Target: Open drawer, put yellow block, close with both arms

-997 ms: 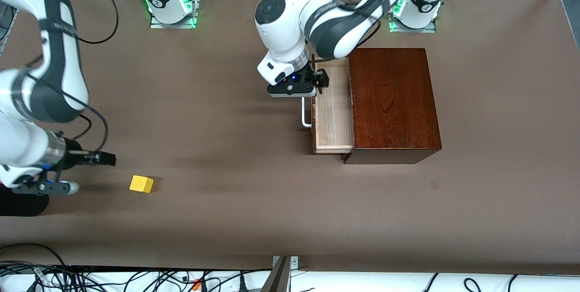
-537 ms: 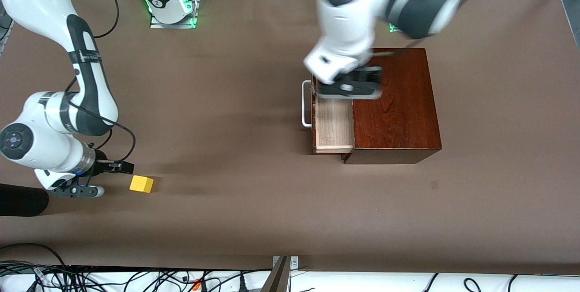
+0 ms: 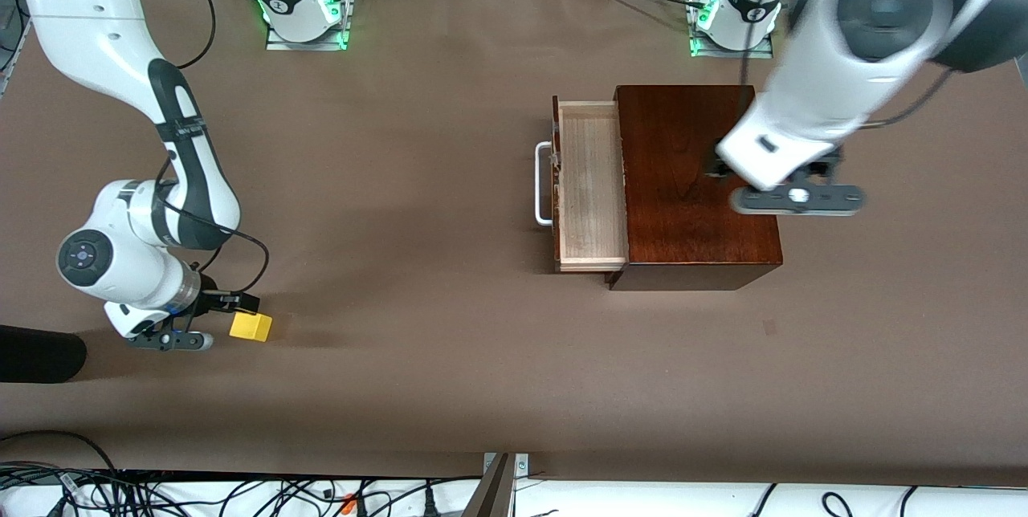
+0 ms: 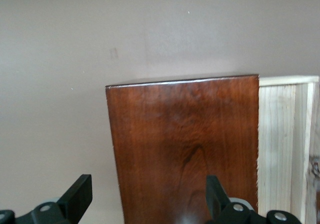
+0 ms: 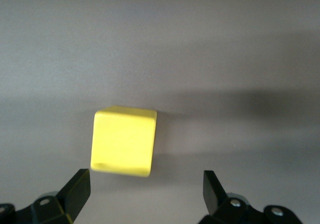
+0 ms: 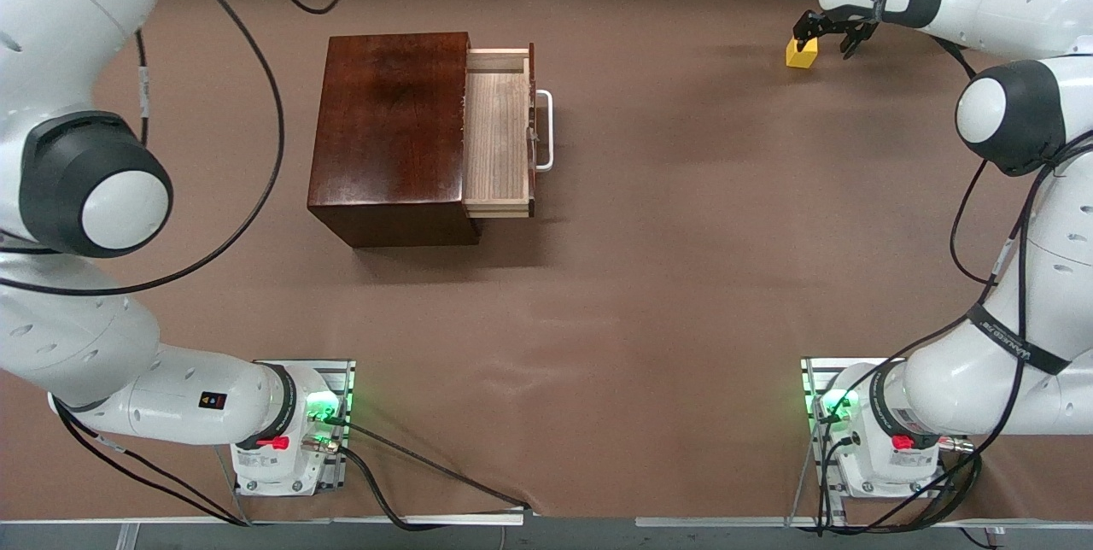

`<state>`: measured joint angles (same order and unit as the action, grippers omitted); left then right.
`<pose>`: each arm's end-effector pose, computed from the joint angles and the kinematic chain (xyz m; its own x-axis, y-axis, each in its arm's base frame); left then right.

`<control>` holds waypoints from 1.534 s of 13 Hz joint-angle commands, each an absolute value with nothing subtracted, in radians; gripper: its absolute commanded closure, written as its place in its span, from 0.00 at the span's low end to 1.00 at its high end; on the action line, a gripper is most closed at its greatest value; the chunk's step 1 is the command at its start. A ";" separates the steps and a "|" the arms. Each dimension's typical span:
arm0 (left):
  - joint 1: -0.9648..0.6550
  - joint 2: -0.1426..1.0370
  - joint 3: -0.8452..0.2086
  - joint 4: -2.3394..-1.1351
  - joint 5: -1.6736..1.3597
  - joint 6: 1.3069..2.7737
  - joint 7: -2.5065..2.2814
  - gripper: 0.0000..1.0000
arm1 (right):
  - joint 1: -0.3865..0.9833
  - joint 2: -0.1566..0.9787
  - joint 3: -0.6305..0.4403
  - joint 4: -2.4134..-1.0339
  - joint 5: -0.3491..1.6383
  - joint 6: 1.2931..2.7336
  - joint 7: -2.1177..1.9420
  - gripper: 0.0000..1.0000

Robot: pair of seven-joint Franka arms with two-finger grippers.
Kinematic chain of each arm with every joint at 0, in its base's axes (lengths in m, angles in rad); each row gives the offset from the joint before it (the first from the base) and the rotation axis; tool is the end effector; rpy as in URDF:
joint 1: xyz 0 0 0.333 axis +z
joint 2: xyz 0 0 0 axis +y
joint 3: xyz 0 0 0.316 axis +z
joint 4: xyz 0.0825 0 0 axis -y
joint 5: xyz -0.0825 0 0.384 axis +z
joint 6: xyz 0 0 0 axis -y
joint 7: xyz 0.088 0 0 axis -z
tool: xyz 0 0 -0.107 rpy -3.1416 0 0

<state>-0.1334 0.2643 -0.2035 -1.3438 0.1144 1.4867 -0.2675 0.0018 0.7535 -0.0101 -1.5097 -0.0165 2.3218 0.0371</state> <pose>0.5969 -0.1774 0.5707 0.9938 -0.0580 -0.0954 -0.0666 -0.9937 -0.0899 0.7187 -0.0051 0.2237 0.9978 -0.0310 0.0591 -0.0321 -0.9993 0.0174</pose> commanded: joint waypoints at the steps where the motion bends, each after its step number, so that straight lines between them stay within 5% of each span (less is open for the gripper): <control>1: -0.146 0.076 -0.062 -1.584 0.029 1.610 -0.080 0.00 | 0.002 0.781 -0.006 -1.503 -0.014 2.381 0.044 0.00; 5: -0.129 -0.009 0.011 -1.690 0.032 1.677 0.075 0.00 | 0.006 0.799 -0.002 -1.502 -0.014 2.414 0.044 0.00; 20: -0.086 -0.020 -0.003 -1.675 0.034 1.602 0.091 0.00 | 0.006 0.822 0.002 -1.474 -0.014 2.510 0.025 0.00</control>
<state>-0.0920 0.0015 0.0035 -1.6578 0.0540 1.6119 0.0663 0.0072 0.8034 -0.0017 -1.5029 -0.0163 2.5003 0.0340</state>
